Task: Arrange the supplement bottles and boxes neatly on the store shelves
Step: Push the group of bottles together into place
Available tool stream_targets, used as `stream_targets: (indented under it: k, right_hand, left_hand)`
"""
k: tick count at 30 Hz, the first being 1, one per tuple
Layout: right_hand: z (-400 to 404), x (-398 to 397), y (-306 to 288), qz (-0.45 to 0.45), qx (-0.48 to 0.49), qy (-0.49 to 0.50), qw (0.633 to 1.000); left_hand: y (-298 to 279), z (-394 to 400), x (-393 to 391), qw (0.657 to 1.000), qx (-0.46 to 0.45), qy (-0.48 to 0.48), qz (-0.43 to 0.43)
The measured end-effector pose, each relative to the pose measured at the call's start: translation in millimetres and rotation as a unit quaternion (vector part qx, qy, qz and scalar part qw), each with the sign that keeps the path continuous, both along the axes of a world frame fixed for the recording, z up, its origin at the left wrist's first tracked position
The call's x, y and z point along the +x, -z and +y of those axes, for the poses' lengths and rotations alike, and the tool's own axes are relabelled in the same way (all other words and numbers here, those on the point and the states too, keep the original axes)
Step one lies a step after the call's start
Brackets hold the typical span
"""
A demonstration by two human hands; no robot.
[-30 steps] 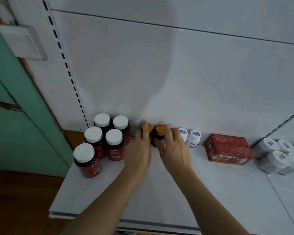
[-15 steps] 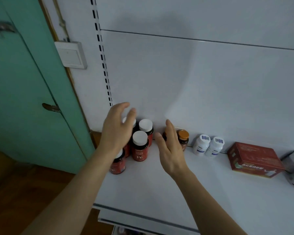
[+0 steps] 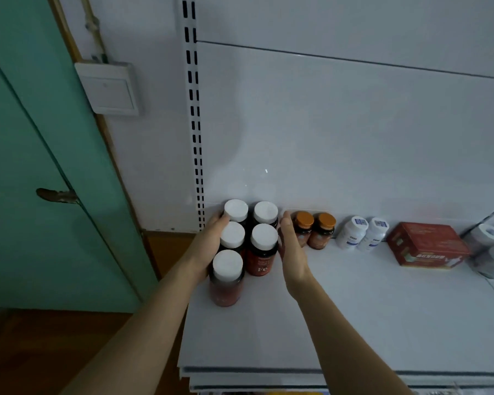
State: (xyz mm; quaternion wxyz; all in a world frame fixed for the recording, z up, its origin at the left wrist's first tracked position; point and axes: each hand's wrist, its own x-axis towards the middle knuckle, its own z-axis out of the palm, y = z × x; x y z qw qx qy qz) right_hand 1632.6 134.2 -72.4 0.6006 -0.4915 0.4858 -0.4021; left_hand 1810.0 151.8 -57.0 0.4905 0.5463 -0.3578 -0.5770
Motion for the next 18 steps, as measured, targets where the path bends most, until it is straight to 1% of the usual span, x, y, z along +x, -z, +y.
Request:
stream_targets:
  k: [6,10,14,18]
  right_hand:
    - [0,13,-1,-0.021,0.024,0.020,0.999]
    - [-4,16,5,-0.073,0.035,0.042,0.996]
    - [-7,17,7,-0.087,0.039,0.039,0.995]
    - [-6,17,6,-0.081,0.035,0.033,0.996]
  left_hand:
    - [-3,-7,0,1.000,-0.009,0.013,0.004]
    - [-4,-7,-1,1.000,-0.010,0.007,-0.025]
    - [-4,-8,-1,1.000,-0.016,-0.002,-0.027]
    - [-4,-7,-1,0.999,-0.016,-0.002,-0.034]
